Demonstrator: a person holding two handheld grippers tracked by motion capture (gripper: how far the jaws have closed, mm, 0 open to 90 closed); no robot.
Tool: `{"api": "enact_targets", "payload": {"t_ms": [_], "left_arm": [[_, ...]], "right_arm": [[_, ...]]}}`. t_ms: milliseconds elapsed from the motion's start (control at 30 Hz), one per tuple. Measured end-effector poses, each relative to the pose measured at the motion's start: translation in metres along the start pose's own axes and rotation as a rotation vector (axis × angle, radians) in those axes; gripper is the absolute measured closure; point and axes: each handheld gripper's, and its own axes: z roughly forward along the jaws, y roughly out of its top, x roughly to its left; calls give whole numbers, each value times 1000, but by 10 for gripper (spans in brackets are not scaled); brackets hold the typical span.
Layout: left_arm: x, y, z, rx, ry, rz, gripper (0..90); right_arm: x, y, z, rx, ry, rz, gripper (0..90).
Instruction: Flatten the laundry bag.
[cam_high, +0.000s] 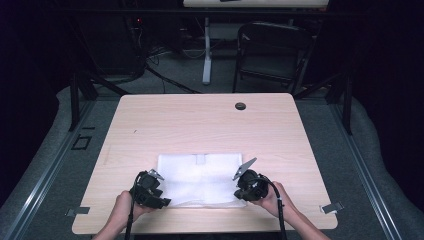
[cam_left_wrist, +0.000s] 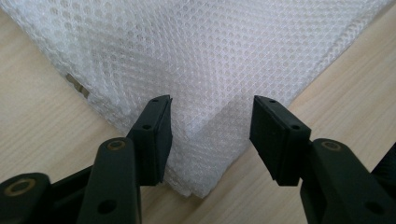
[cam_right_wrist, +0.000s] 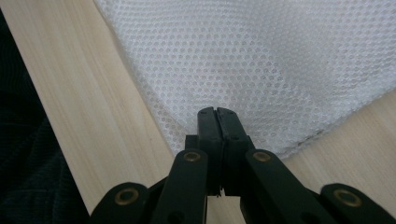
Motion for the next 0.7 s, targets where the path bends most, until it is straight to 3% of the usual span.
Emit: {"api": "enact_targets", "payload": {"t_ms": [67,100,133,233,400,433,500,700], "left_arm": [[0,1,-3,-12,1,6,395],[-1,2,-10,-57,8,23,379],[-1,2,-10,-57,8,23,353],[-13,4,-17,-129,-7,59,317],[-27,11,-11,-117,-22,114,290],[-32,14,-6,-99,-16,140,298],[-33,15,-4,-92,-21,156,361],[-40,22,9,-57,-5,205,409]], "right_arm": [[0,0,-2,-28,1,9,900],[-1,1,-6,-24,-2,2,900],[-1,1,-6,-24,-2,2,900],[-1,3,-12,-46,-7,13,900],[-2,6,-21,-68,0,21,900],[-2,6,-22,-83,7,38,900],[-3,7,-26,-91,9,44,900],[-5,9,-31,-111,18,65,900]]}}
